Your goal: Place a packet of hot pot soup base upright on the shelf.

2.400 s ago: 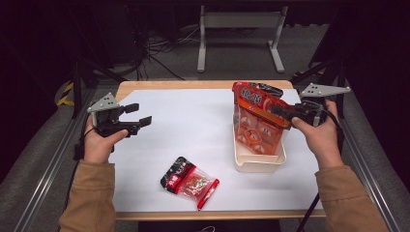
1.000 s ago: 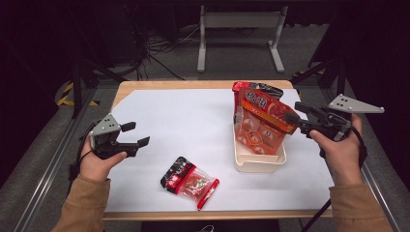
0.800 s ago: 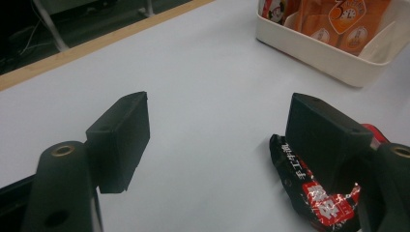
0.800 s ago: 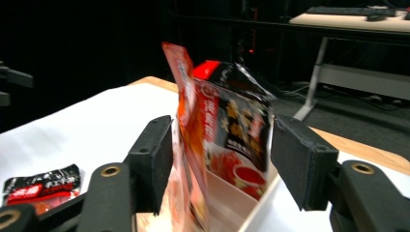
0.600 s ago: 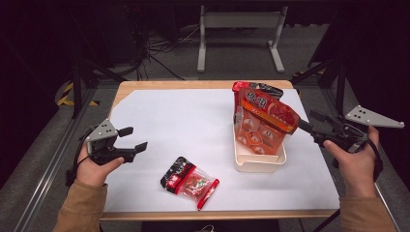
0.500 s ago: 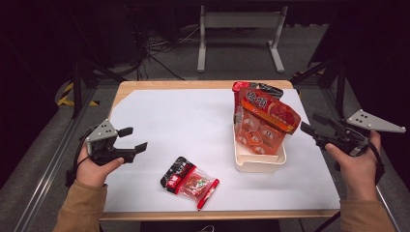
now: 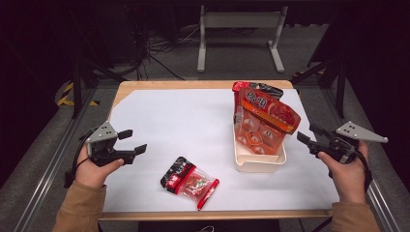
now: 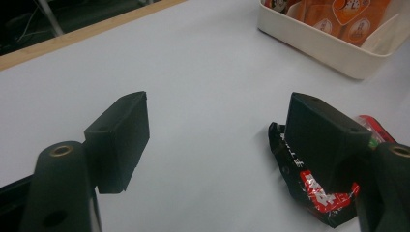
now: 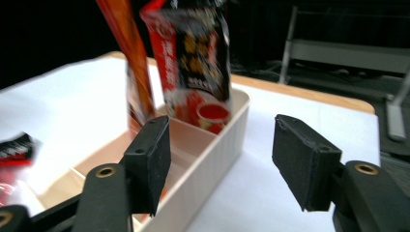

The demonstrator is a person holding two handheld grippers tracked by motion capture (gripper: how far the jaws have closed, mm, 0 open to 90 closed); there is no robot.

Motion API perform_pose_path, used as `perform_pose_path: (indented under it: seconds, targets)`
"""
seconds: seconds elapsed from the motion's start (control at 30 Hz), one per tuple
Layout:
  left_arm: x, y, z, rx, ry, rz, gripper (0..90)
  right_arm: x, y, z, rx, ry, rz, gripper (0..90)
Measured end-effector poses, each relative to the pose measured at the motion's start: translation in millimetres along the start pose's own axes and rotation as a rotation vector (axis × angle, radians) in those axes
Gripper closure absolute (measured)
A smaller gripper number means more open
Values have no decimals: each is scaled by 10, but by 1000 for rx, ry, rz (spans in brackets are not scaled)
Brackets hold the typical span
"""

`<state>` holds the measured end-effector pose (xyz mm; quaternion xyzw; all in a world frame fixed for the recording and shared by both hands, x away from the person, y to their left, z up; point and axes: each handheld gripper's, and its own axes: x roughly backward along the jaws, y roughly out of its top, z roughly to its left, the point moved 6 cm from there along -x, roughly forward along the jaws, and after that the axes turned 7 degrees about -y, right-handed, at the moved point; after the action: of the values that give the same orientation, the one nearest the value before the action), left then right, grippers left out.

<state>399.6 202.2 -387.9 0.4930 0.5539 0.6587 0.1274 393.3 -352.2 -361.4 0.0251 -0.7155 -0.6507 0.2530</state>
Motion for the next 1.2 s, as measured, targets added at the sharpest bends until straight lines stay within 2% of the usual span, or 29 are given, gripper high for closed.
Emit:
perform_pose_path:
  seconds: [0.23,0.27,0.43,0.5,0.67,0.97,1.2]
  targets:
    - [-76,-16,-57,-18,-21,6,245,-111,-211,-50,35,-41,69,359]
    - [-89,-18,-74,-8,-29,4,238,-124,-234,-59,40,-43,74,358]
    - [-164,-67,-137,-37,-70,60,229,-181,-317,-75,38,-48,99,357]
    - [-191,-85,-159,-40,-87,68,228,-203,-339,-76,42,-45,106,357]
    - [-224,-133,-181,-21,-95,77,218,-262,-385,-81,52,-43,124,361]
    - [-290,-232,-300,-2,-143,106,248,-326,-415,-110,58,-33,132,362]
    - [-412,-308,-378,10,-181,136,249,-352,-437,-106,56,-30,140,363]
